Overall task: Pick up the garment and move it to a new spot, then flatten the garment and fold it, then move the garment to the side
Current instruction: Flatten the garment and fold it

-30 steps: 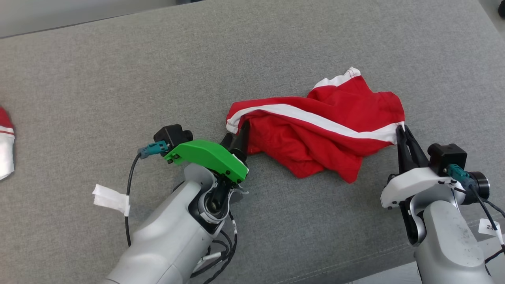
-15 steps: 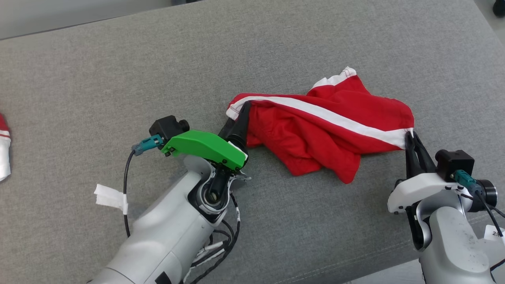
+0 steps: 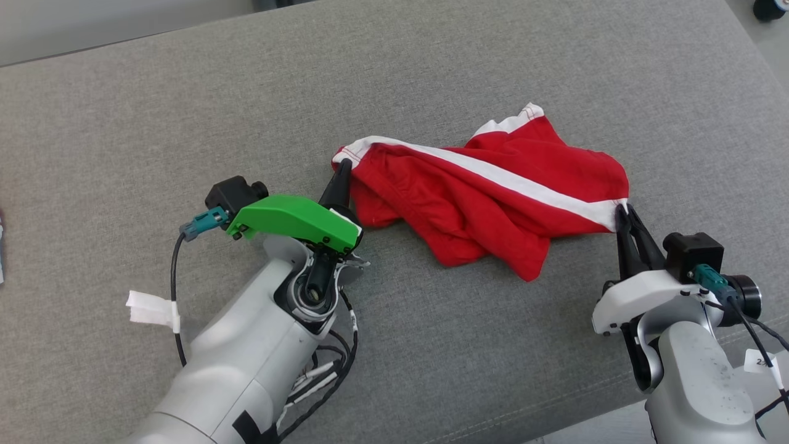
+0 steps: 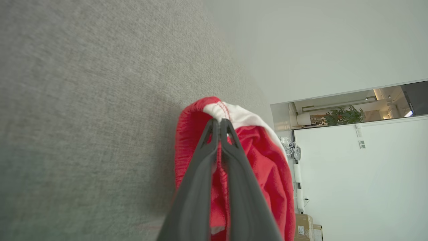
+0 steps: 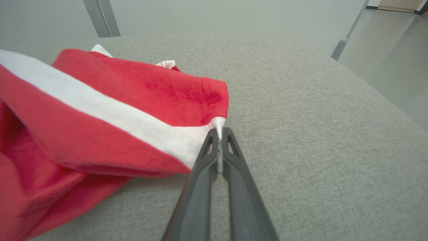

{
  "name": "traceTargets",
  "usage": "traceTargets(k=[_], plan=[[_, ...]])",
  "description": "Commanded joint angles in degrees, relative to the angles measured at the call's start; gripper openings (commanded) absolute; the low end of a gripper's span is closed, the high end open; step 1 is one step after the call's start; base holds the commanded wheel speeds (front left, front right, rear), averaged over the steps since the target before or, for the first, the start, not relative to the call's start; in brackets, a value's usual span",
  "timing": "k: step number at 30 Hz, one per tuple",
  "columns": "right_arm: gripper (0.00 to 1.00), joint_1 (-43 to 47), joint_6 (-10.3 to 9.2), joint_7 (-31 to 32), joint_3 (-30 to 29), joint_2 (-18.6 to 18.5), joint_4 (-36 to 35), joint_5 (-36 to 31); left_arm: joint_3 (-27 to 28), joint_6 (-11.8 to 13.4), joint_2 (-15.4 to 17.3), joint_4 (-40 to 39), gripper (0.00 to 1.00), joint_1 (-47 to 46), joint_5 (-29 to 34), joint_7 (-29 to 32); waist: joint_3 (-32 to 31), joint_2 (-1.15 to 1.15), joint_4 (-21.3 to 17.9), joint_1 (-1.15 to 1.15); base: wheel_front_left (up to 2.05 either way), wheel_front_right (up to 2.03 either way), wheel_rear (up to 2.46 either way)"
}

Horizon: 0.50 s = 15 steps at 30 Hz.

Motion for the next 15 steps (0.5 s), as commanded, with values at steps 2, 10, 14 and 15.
traceTargets(k=[2,10,14,15], plan=[[0.0,0.0,-0.1,-0.2,0.0,-0.2,-0.7,0.3,0.8,-0.9,0.3,-0.2,0.0,0.0,1.3,-0.2,-0.2,0.0,0.1,0.0,0.0,0.0,0.0],[0.0,0.1,-0.1,-0.2,-0.3,-0.2,-6.6,-1.1,4.8,-2.0,0.3,-2.4,0.0,-0.1,9.5,-0.1,-1.9,0.0,0.9,0.0,0.0,0.0,0.0],[0.0,0.0,-0.1,-0.2,-0.7,-0.2,-12.3,-2.4,8.1,-2.6,0.3,-4.9,0.0,0.4,16.3,-0.1,-4.0,0.0,1.5,0.0,0.0,0.0,0.0],[0.0,-0.1,-0.1,-0.2,-0.7,-0.3,-13.8,-2.4,9.1,-2.9,0.3,-5.8,0.0,0.6,18.5,-0.1,-4.8,0.0,1.7,0.0,0.0,0.0,0.0]])
